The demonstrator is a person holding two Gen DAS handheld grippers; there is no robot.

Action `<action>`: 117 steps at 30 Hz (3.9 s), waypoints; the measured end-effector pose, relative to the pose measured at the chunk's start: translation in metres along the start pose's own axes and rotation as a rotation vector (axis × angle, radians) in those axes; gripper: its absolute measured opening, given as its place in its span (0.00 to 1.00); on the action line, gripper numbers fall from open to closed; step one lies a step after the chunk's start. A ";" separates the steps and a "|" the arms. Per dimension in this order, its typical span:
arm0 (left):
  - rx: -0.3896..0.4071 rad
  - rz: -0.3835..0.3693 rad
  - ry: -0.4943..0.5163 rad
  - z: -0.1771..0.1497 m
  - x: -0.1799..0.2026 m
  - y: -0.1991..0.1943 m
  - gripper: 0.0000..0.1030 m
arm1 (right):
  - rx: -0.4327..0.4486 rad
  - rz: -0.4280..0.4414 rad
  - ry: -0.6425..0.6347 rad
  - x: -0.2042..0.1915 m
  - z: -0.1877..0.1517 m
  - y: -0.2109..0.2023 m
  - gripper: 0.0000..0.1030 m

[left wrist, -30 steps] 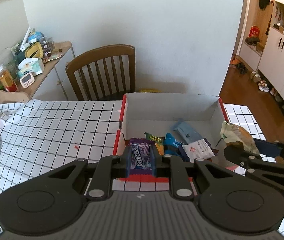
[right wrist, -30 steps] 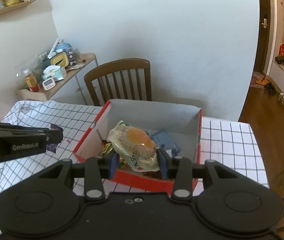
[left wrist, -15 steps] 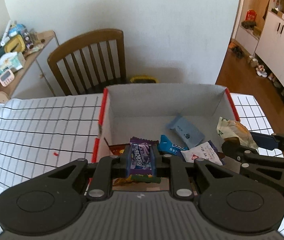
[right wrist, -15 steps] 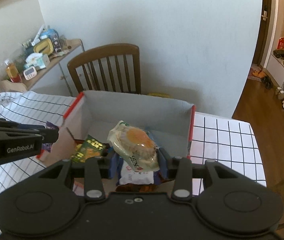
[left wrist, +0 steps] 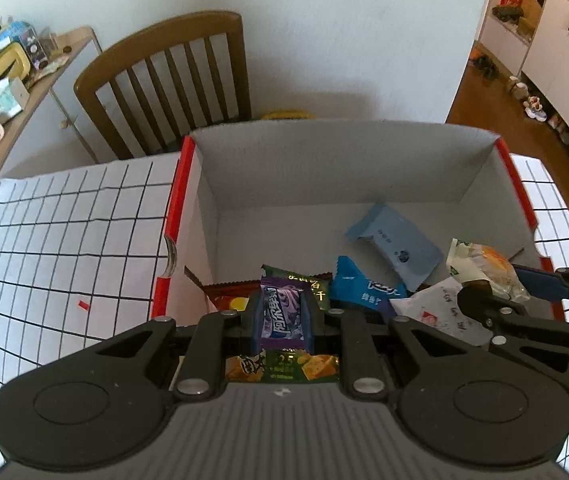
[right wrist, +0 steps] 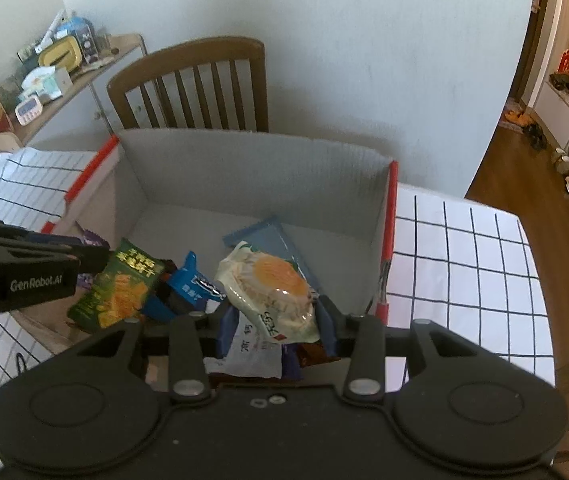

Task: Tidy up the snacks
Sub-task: 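Carry the candy and bun packet into the red box and open both tools, then withdraw both tools from the box back toward the remaining snacks, then grasp the brown cake packet with the left tool while the right tool grasps the pale bun bag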

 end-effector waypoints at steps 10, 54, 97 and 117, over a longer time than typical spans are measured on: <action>-0.028 -0.005 -0.020 -0.002 -0.004 0.014 0.18 | -0.031 -0.002 -0.013 0.000 -0.003 0.015 0.40; 0.139 -0.106 -0.049 -0.051 -0.037 -0.122 0.63 | 0.171 0.012 -0.005 -0.047 -0.022 -0.115 0.91; -0.143 -0.108 -0.069 -0.243 -0.063 -0.094 0.85 | 0.016 0.180 0.067 -0.098 -0.182 -0.112 0.99; -0.271 -0.090 -0.188 -0.254 -0.064 -0.037 0.71 | -0.054 0.041 0.115 -0.055 -0.151 -0.037 0.87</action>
Point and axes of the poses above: each gripper's, at about its wrist camera, not at the fingertips, and y roughly the way its jaws point, x to its right, z to its top, the point moved 7 cm from there along y, roughly the way its jaws point, and after that the axes turned 11 degrees about -y, right-handed, at the moved point
